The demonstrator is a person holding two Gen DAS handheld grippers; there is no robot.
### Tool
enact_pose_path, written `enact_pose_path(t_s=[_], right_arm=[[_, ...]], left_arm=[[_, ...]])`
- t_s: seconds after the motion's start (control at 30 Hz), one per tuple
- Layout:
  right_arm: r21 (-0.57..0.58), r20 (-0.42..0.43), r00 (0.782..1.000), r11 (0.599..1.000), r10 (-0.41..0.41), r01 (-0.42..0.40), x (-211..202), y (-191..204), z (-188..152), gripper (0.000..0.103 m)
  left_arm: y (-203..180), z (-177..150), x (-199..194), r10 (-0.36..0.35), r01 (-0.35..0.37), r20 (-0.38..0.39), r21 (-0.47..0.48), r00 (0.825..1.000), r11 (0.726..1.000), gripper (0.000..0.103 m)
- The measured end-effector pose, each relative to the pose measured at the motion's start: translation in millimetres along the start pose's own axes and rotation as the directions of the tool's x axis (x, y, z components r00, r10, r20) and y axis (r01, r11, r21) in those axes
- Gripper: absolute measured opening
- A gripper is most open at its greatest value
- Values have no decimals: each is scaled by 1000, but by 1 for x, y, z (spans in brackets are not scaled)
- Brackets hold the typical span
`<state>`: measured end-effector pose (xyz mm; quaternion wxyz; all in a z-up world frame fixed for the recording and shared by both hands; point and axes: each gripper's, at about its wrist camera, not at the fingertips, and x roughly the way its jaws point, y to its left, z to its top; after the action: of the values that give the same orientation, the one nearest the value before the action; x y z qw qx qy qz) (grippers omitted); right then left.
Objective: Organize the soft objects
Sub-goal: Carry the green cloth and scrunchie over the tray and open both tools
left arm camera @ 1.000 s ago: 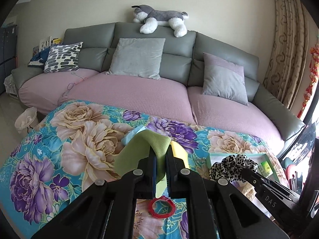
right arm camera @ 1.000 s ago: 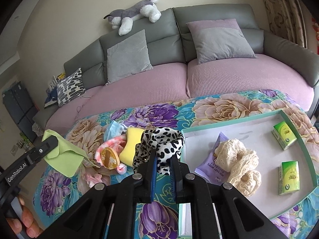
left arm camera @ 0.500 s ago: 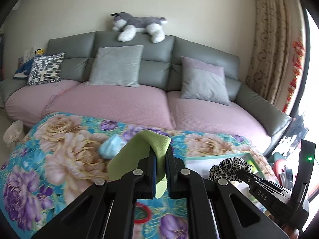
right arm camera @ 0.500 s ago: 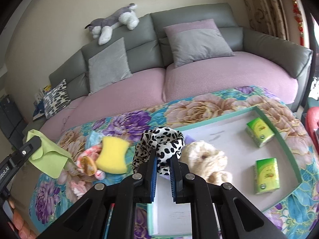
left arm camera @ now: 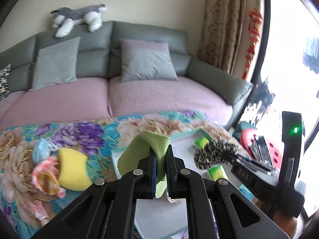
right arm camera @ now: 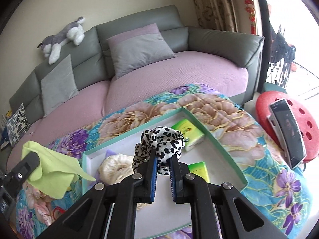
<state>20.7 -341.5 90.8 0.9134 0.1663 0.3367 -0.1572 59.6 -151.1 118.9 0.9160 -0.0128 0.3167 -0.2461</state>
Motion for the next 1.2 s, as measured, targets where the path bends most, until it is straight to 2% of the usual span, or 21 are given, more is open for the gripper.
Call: enact_pose_path(t_s=[0.17,0.33,0.57,0.87,1.2], right_arm=[[12,-22,999,1000,-27,27,11,-10,-2,12],[-16,-92,995,999,-47,46,37,-7,-11,13],[-26,-156,987,999,-40,36,57,-7,-18,13],[-19,-180,983,999,-35,32,66,-7,-19,13],[-45,-182,982,998,-58,51,66,-4,-18,16]], left_arm=[[-5,-14,26,-10,10,-95,0,995,1000,8],[-4,-32,55,3,-4,-210,-6,978,1000,8],[1,-51,81,14,-22,-294,-23,956,999,8],[13,-61,111,30,-51,-349,-50,937,997,8],[15,-53,99,19,-44,-339,-67,941,997,8]])
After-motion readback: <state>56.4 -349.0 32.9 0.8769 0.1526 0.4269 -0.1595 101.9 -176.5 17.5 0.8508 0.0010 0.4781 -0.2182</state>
